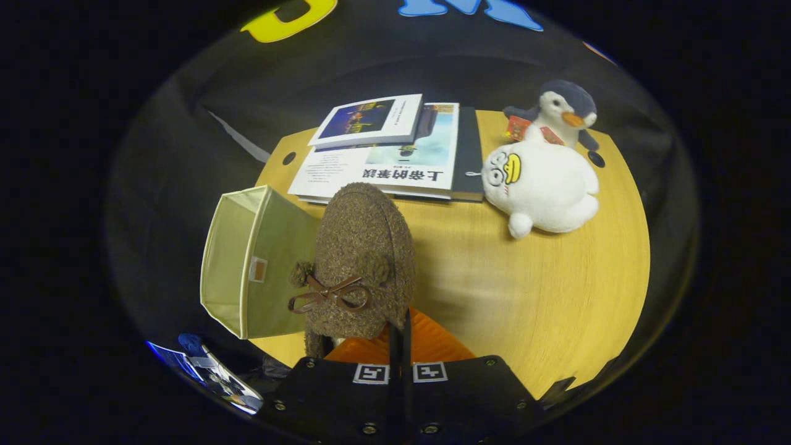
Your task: Open the storage box then place both shoes into the box .Put the left shoe in first, then the right shoe, with the right side of both shoes facing outward in a uniform manner.
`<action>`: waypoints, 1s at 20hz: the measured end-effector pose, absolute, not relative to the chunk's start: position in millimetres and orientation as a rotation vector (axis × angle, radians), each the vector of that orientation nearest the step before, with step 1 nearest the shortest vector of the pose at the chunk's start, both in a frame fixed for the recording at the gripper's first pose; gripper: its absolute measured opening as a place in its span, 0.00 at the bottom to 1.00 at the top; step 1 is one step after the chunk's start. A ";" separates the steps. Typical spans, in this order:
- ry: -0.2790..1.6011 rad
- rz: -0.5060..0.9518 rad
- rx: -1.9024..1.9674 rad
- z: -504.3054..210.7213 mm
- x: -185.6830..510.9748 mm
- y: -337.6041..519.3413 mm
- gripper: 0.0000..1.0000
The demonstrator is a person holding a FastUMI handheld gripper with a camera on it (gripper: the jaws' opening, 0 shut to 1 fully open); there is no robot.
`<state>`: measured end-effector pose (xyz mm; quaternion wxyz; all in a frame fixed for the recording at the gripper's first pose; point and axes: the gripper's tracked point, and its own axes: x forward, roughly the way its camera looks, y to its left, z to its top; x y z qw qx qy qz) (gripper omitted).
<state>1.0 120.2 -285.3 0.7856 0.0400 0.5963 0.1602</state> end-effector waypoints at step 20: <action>1.286 0.621 -0.026 -248.6 24.4 336.1 0.00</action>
